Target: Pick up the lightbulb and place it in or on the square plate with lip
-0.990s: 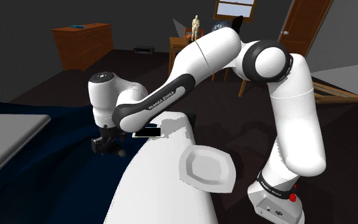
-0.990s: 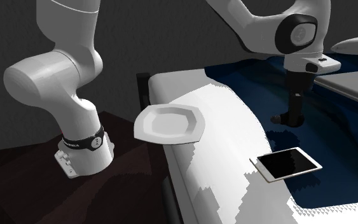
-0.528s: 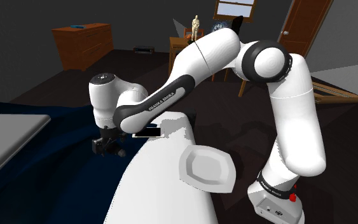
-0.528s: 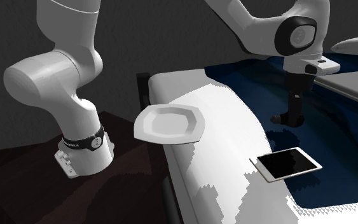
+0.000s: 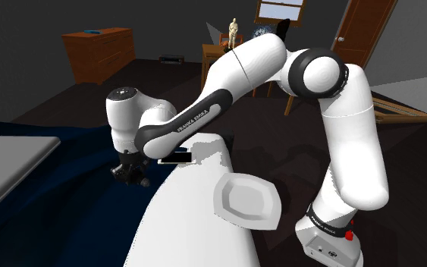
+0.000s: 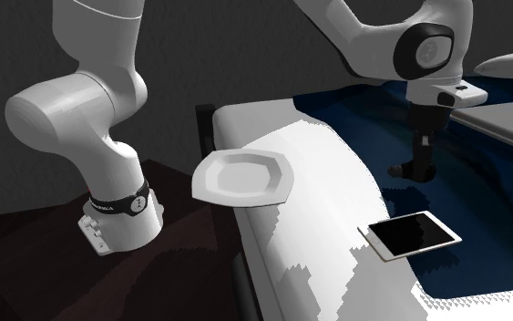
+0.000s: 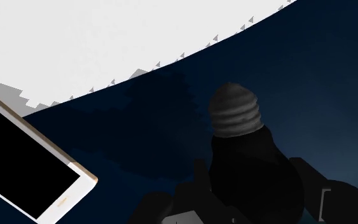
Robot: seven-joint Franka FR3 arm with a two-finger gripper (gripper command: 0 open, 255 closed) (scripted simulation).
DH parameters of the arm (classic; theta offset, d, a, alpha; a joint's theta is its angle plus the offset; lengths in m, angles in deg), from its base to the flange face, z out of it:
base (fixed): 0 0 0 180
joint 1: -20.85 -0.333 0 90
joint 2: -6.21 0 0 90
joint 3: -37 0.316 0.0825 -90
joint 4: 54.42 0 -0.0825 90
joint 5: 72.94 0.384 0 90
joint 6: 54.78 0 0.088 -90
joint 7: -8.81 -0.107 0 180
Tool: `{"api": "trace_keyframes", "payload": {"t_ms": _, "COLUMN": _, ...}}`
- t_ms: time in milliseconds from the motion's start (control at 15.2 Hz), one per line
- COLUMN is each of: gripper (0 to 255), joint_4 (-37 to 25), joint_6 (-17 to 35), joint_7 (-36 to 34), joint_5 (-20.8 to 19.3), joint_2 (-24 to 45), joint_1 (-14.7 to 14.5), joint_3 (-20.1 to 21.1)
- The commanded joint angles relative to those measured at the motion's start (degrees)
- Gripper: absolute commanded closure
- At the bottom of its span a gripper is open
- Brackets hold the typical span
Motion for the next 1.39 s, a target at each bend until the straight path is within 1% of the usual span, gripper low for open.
{"api": "trace_keyframes", "payload": {"t_ms": 0, "gripper": 255, "joint_4": 0.0, "joint_6": 0.0, "joint_7": 0.0, "joint_5": 0.0, "joint_2": 0.0, "joint_1": 0.0, "joint_3": 0.0}}
{"api": "trace_keyframes", "payload": {"t_ms": 66, "gripper": 255, "joint_4": 0.1, "joint_6": 0.0, "joint_7": 0.0, "joint_5": 0.0, "joint_2": 0.0, "joint_1": 0.0, "joint_3": 0.0}}
{"api": "trace_keyframes", "payload": {"t_ms": 1254, "gripper": 255, "joint_4": -5.5, "joint_6": -10.6, "joint_7": 3.9, "joint_5": 4.4, "joint_2": -5.8, "joint_1": 1.1, "joint_3": 2.2}}
{"api": "trace_keyframes", "payload": {"t_ms": 1320, "gripper": 255, "joint_4": -5.5, "joint_6": -10.6, "joint_7": 3.9, "joint_5": 4.4, "joint_2": -5.9, "joint_1": 1.1, "joint_3": 2.2}}
